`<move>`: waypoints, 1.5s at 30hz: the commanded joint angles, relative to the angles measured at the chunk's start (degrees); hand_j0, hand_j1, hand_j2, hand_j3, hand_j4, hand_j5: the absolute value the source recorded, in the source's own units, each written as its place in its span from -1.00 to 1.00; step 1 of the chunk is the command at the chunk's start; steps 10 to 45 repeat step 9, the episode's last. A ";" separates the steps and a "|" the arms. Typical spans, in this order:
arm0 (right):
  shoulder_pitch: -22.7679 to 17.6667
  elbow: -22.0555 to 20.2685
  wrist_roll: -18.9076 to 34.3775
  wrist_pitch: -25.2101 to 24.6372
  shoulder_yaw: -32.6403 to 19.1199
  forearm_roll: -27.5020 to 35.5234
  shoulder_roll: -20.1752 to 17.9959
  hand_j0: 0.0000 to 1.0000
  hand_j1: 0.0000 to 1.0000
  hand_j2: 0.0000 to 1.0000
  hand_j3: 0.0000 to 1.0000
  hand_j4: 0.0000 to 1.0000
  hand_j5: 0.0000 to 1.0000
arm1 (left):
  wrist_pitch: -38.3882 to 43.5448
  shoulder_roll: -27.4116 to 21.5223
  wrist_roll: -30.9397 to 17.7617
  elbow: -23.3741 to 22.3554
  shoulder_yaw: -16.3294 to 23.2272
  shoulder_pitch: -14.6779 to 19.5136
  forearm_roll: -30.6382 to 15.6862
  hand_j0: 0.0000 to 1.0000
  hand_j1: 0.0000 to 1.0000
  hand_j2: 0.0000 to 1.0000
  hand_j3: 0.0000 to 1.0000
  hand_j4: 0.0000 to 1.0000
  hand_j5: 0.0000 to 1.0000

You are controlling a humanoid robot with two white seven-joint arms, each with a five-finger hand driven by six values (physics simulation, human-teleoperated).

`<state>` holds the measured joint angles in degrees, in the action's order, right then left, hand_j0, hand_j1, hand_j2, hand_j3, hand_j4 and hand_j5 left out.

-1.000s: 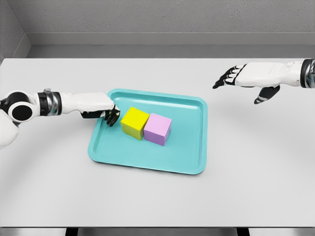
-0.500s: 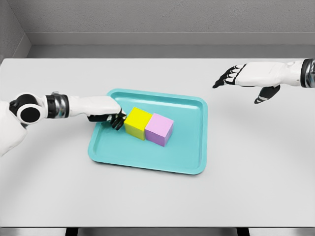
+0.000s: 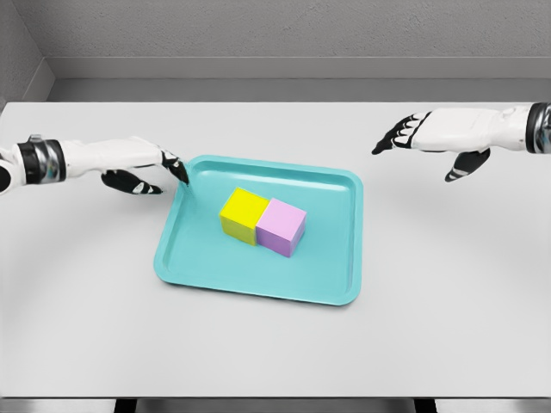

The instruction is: Push two cubes

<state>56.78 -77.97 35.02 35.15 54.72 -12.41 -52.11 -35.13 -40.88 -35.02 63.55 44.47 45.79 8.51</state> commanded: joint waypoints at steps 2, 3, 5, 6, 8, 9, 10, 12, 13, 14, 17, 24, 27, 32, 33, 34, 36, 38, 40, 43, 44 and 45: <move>0.00 -0.08 -0.02 -0.15 -0.05 0.28 -0.10 1.00 1.00 1.00 1.00 1.00 1.00 | 0.13 -1.40 0.02 -0.98 -1.75 0.00 -1.04 1.00 1.00 1.00 1.00 1.00 1.00; 0.00 -0.08 -0.02 -0.15 -0.05 0.28 -0.10 1.00 1.00 1.00 1.00 1.00 1.00 | 0.13 -1.40 0.02 -1.15 -1.75 0.00 -1.04 1.00 1.00 1.00 1.00 1.00 1.00; 0.00 -0.08 -0.02 -0.15 -0.05 0.28 -0.10 1.00 1.00 1.00 1.00 1.00 1.00 | 0.13 -0.87 0.02 -2.56 -1.84 -0.09 -1.04 1.00 1.00 1.00 1.00 1.00 1.00; 0.00 -0.08 -0.02 -0.15 -0.05 0.28 -0.10 1.00 1.00 1.00 1.00 1.00 1.00 | 0.13 -0.87 0.02 -2.65 -1.84 -0.09 -1.04 1.00 1.00 1.00 1.00 1.00 1.00; 0.00 -0.08 -0.02 -0.15 -0.05 0.28 -0.10 1.00 1.00 1.00 1.00 1.00 1.00 | 0.13 -0.87 0.02 -2.73 -1.84 0.00 -1.04 1.00 1.00 1.00 1.00 1.00 1.00; 0.09 -0.08 -0.02 -0.15 -0.14 0.28 -1.06 1.00 1.00 1.00 1.00 1.00 1.00 | 0.13 -0.78 0.02 -2.73 -1.84 0.00 -1.04 1.00 1.00 1.00 1.00 1.00 1.00; 0.09 -0.08 -0.02 -0.15 -0.14 0.28 -1.06 1.00 1.00 1.00 1.00 1.00 1.00 | 0.13 -0.78 0.02 -2.73 -1.84 0.00 -1.04 1.00 1.00 1.00 1.00 1.00 1.00; 0.09 -0.08 -0.02 -0.15 -0.14 0.28 -1.06 1.00 1.00 1.00 1.00 1.00 1.00 | 0.13 -0.78 0.02 -2.73 -1.84 0.00 -1.04 1.00 1.00 1.00 1.00 1.00 1.00; 0.09 -0.08 -0.02 -0.15 -0.14 0.28 -1.06 1.00 1.00 1.00 1.00 1.00 1.00 | 0.13 -0.78 0.02 -2.73 -1.84 0.00 -1.04 1.00 1.00 1.00 1.00 1.00 1.00; 0.09 -0.08 -0.02 -0.15 -0.14 0.28 -1.06 1.00 1.00 1.00 1.00 1.00 1.00 | 0.13 -0.78 0.02 -2.73 -1.84 0.00 -1.04 1.00 1.00 1.00 1.00 1.00 1.00; 0.09 -0.08 -0.02 -0.15 -0.14 0.28 -1.06 1.00 1.00 1.00 1.00 1.00 1.00 | 0.13 -0.78 0.02 -2.73 -1.84 0.00 -1.04 1.00 1.00 1.00 1.00 1.00 1.00; 0.09 -0.08 -0.02 -0.15 -0.14 0.28 -1.06 1.00 1.00 1.00 1.00 1.00 1.00 | 0.13 -0.78 0.02 -2.73 -1.84 0.00 -1.04 1.00 1.00 1.00 1.00 1.00 1.00; 0.09 -0.08 -0.02 -0.15 -0.14 0.28 -1.06 1.00 1.00 1.00 1.00 1.00 1.00 | 0.13 -0.78 0.02 -2.73 -1.84 0.00 -1.04 1.00 1.00 1.00 1.00 1.00 1.00; 0.09 -0.08 -0.02 -0.15 -0.14 0.28 -1.06 1.00 1.00 1.00 1.00 1.00 1.00 | 0.13 -0.78 0.02 -2.73 -1.84 0.00 -1.04 1.00 1.00 1.00 1.00 1.00 1.00; 0.09 -0.08 -0.02 -0.15 -0.14 0.28 -1.06 1.00 1.00 1.00 1.00 1.00 1.00 | 0.13 -0.78 0.02 -2.73 -1.84 0.00 -1.04 1.00 1.00 1.00 1.00 1.00 1.00; 0.09 -0.08 -0.02 -0.15 -0.14 0.28 -1.06 1.00 1.00 1.00 1.00 1.00 1.00 | 0.13 -0.78 0.02 -2.73 -1.84 0.00 -1.04 1.00 1.00 1.00 1.00 1.00 1.00; 0.09 -0.08 -0.02 -0.15 -0.14 0.28 -1.06 1.00 1.00 1.00 1.00 1.00 1.00 | 0.13 -0.78 0.02 -2.73 -1.84 0.00 -1.04 1.00 1.00 1.00 1.00 1.00 1.00; 0.09 -0.08 -0.02 -0.15 -0.14 0.28 -1.06 1.00 1.00 1.00 1.00 1.00 1.00 | 0.13 -0.78 0.02 -2.73 -1.84 0.00 -1.04 1.00 1.00 1.00 1.00 1.00 1.00; 0.09 -0.08 -0.02 -0.15 -0.14 0.28 -1.06 1.00 1.00 1.00 1.00 1.00 1.00 | 0.13 -0.78 0.02 -2.73 -1.84 0.00 -1.04 1.00 1.00 1.00 1.00 1.00 1.00; 0.09 -0.08 -0.02 -0.15 -0.14 0.28 -1.06 1.00 1.00 1.00 1.00 1.00 1.00 | 0.13 -0.78 0.02 -2.73 -1.84 0.00 -1.04 1.00 1.00 1.00 1.00 1.00 1.00; 0.09 -0.08 -0.02 -0.15 -0.14 0.28 -1.06 1.00 1.00 1.00 1.00 1.00 1.00 | 0.13 -0.78 0.02 -2.73 -1.84 0.00 -1.04 1.00 1.00 1.00 1.00 1.00 1.00; 0.09 -0.08 -0.02 -0.15 -0.14 0.28 -1.06 1.00 1.00 1.00 1.00 1.00 1.00 | 0.13 -0.78 0.02 -2.73 -1.84 0.00 -1.04 1.00 1.00 1.00 1.00 1.00 1.00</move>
